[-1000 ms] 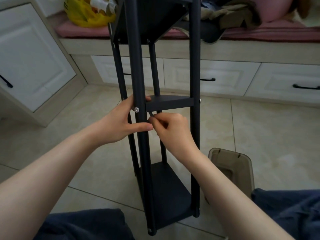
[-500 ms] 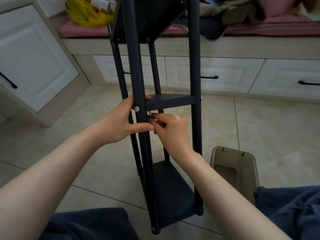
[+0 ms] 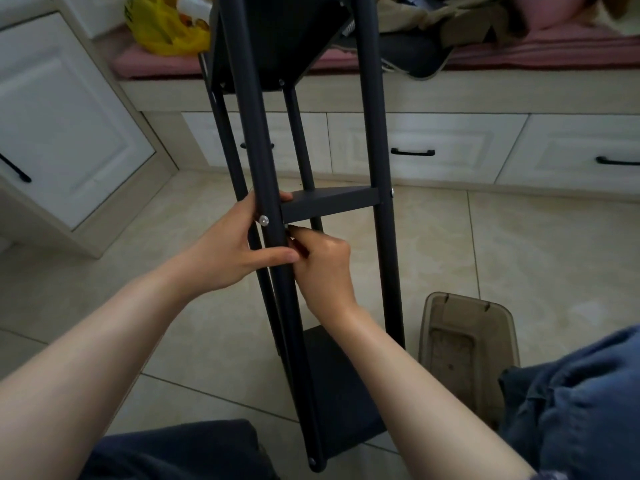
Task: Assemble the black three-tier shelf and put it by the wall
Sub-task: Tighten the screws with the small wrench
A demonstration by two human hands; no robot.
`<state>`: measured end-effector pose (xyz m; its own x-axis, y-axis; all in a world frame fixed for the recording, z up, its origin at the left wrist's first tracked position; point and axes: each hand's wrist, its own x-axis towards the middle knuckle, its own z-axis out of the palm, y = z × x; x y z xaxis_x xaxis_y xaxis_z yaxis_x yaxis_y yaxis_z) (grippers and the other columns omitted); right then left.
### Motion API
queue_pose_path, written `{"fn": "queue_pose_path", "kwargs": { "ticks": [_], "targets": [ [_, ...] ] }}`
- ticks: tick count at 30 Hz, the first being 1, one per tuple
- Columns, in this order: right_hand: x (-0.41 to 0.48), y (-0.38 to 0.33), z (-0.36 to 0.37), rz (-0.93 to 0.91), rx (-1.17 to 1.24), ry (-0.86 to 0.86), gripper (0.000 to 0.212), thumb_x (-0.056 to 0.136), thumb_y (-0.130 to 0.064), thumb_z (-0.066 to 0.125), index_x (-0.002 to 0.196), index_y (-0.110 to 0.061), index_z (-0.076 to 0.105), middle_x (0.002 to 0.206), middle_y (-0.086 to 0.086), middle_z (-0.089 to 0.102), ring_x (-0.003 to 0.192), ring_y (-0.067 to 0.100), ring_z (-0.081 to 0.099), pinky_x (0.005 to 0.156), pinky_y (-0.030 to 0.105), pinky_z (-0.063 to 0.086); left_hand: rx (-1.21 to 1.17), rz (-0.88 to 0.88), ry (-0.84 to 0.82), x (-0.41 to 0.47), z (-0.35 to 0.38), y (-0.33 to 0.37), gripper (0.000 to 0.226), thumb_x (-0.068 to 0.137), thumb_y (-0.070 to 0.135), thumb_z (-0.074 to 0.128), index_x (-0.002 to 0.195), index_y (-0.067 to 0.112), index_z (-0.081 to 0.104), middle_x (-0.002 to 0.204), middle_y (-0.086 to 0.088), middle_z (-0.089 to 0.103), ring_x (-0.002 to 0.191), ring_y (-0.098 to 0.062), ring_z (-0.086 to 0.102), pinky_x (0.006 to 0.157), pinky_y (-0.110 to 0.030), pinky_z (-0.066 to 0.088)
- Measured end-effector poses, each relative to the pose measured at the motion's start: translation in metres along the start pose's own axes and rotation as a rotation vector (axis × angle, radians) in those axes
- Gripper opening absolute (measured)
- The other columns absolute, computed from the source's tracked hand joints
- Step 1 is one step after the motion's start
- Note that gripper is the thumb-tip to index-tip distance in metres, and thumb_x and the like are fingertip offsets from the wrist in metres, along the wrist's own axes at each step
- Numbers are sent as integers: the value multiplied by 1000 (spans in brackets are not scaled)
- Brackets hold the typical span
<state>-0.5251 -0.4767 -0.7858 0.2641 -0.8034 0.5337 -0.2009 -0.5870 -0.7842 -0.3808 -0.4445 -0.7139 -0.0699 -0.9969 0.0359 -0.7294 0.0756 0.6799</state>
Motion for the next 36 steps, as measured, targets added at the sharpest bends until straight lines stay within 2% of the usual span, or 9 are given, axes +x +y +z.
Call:
{"fn": "queue_pose_path", "kwargs": {
  "ticks": [4,9,14,17,21,26,30,33,36],
  "targets": [
    [2,-3,-10,125,45,-74,12,94,-10,62,88,-4,71,73,6,68,66,15,62,64,21,50,11,-9,-11,-1,1,2,85,63,65,71,137,38,42,134,19,51,129,-2,47,110,-21,34],
    [3,-4,-29,223,0,-234,16,98,-14,58,85,-10,66,64,-8,56,60,11,55,60,13,43,39,-15,-17,-2,1,2,89,62,68,69,140,36,41,140,10,50,133,-8,45,116,-32,35],
    [4,-8,-40,254,45,-324,19,98,-17,55,90,-11,71,72,0,64,66,15,58,63,24,47,36,-13,-21,-3,3,2,88,65,70,75,139,37,41,143,10,49,135,-7,44,117,-31,34],
    [3,-10,-42,256,64,-298,20,98,-16,55,85,-10,69,66,0,61,65,16,56,58,25,45,37,-4,-24,-3,4,3,85,68,66,78,139,37,41,143,9,49,135,-9,45,118,-36,34],
    [5,-12,-43,252,65,-294,21,98,-16,56,85,-10,71,69,4,65,63,18,59,60,28,48,34,5,-25,-3,6,3,84,67,62,75,140,35,42,143,8,49,134,-10,45,118,-36,35],
    [4,-11,-40,209,57,-257,22,97,-13,59,85,-6,76,66,6,67,61,18,62,62,26,51,35,10,-27,-2,5,5,88,62,69,71,138,37,42,140,11,49,131,-5,45,103,-11,32],
    [1,-7,-34,228,115,-222,17,96,-11,61,93,-7,77,77,1,73,70,12,67,70,19,54,28,5,-32,-1,6,5,87,63,65,71,139,36,41,140,11,49,131,-7,45,108,-21,34],
    [0,-4,-25,198,126,-157,16,95,-10,62,93,-6,77,79,4,74,69,11,67,67,20,54,27,13,-33,-1,6,5,86,64,62,72,140,35,43,141,9,49,132,-8,46,113,-29,35],
    [-1,0,-18,143,153,-96,15,93,-5,63,87,-2,76,74,0,72,64,-4,62,62,6,46,22,10,-36,-3,6,5,87,63,62,72,141,34,44,141,11,49,132,-5,45,113,-28,35]
  ]
}}
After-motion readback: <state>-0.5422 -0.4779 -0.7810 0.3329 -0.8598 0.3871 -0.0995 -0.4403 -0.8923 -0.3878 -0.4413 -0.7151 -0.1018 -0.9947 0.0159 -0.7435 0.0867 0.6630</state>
